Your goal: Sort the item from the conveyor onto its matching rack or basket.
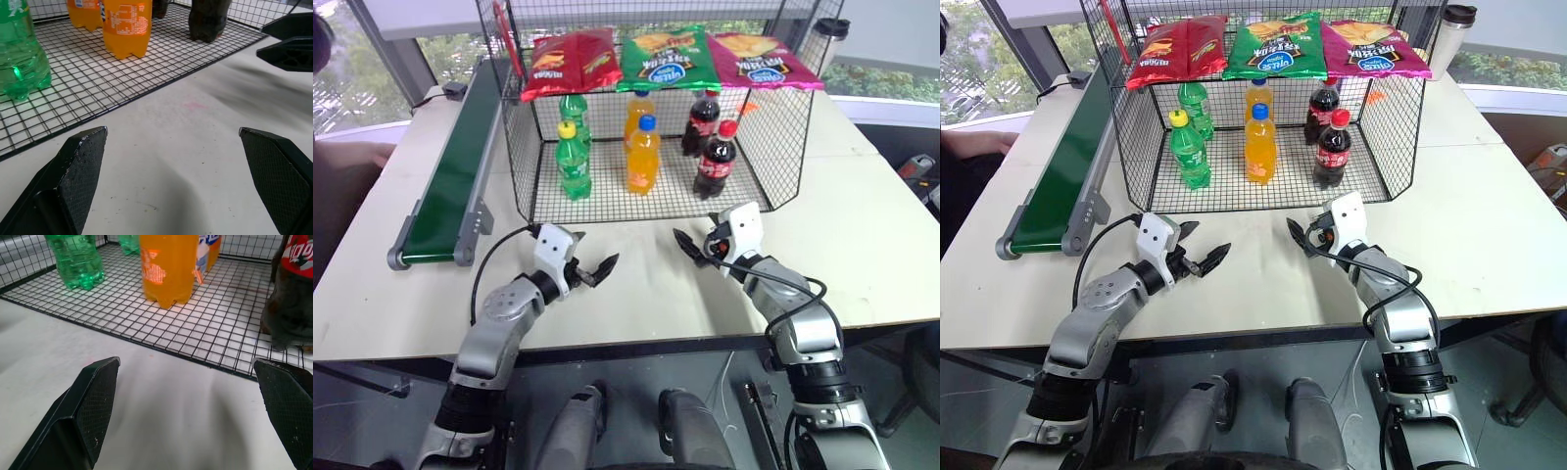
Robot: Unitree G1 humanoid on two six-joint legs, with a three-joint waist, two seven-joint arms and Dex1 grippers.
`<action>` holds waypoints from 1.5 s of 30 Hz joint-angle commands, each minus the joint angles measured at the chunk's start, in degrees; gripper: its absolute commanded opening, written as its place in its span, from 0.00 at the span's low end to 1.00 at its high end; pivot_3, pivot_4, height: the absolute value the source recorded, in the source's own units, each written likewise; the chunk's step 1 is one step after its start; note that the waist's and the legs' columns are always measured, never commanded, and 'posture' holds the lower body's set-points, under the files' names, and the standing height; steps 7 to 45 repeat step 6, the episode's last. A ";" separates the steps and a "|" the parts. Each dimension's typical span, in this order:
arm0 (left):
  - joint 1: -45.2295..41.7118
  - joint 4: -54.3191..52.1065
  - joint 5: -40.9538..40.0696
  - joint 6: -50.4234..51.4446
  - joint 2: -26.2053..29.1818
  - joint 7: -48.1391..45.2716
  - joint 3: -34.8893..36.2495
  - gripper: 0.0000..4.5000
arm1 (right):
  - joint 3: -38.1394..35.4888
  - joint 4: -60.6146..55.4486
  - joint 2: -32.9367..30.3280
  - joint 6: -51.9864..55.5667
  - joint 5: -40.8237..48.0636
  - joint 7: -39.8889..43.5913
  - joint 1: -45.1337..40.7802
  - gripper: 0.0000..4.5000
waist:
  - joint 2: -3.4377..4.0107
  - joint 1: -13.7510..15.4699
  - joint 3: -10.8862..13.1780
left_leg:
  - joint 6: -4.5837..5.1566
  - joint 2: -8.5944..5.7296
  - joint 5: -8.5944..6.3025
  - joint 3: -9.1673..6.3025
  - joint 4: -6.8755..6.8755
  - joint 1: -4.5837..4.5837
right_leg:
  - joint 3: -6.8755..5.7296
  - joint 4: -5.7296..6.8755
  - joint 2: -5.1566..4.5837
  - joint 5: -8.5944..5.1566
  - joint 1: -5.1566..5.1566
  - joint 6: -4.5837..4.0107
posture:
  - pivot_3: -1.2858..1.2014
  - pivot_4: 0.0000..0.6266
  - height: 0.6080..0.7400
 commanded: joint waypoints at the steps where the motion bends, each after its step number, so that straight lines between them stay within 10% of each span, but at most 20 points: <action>1: -0.38 -0.74 -0.15 -0.73 -0.29 0.22 0.40 1.00 | -0.41 -3.47 0.31 0.11 1.57 1.22 0.55 0.98 | 0.00 0.01 0.00 | 0.00 0.00 0.00 0.00 0.00 0.00 | 0.00 0.00 0.00 0.00 0.00 0.00 | 0.52 0.24 0.98; 45: -0.53 -0.49 0.70 -0.59 0.05 0.77 0.39 1.00 | -0.02 -6.25 0.37 2.02 2.34 1.85 1.37 0.98 | 0.00 -0.01 0.00 | 0.00 0.00 0.00 -0.01 0.00 0.00 | 0.00 0.00 0.00 0.00 0.00 0.00 | 0.52 0.24 0.98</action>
